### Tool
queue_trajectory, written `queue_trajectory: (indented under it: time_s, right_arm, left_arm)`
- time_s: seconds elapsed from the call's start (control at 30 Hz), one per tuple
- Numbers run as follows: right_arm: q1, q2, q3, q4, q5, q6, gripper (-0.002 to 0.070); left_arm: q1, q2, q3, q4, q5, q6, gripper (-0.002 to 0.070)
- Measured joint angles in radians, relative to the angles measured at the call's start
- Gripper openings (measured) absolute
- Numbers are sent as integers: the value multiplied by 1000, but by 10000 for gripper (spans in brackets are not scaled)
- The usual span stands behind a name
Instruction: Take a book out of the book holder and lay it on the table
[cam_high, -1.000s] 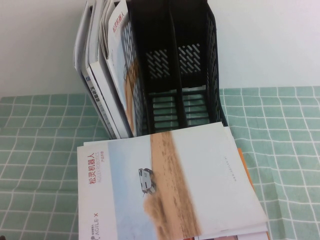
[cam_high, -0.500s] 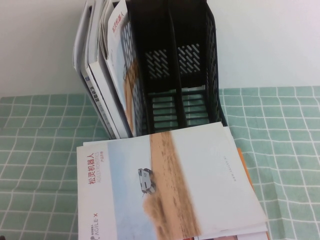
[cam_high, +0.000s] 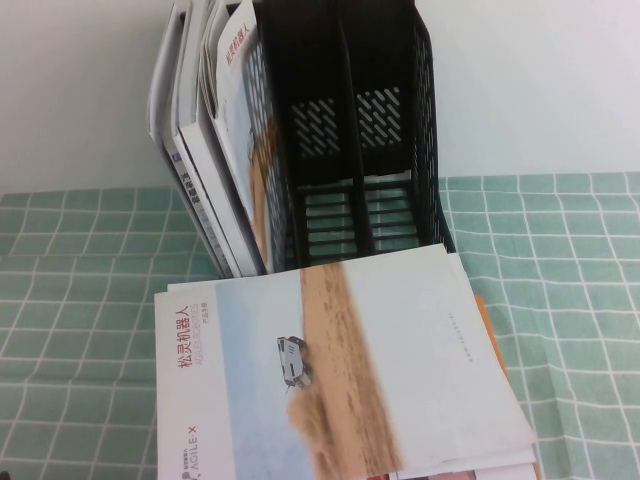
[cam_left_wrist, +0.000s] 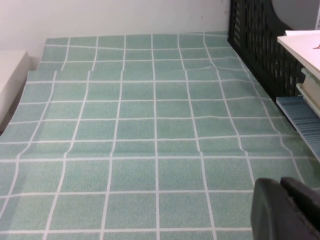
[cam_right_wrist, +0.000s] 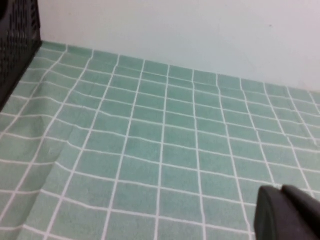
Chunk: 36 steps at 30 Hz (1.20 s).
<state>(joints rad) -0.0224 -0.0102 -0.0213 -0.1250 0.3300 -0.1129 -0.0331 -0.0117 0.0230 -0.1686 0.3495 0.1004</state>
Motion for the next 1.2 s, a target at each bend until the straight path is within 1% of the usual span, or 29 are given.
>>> queue_trajectory:
  time_s: [0.1,0.2,0.33,1.2]
  right_arm:
    - [-8,0,39,4,-25,41,-1]
    - [-10,0,47,15,33,91,-1]
    - [-10,0,47,6,31,113,-1]
    - [-10,0,47,0,31,113,-2]
  left_arm:
    - [0,0,0,0,0,0,-2]
    - [0,0,0,0,0,0,-2]
    - [0,0,0,2,0,0,-2]
    - [0,0,0,2,0,16,-2]
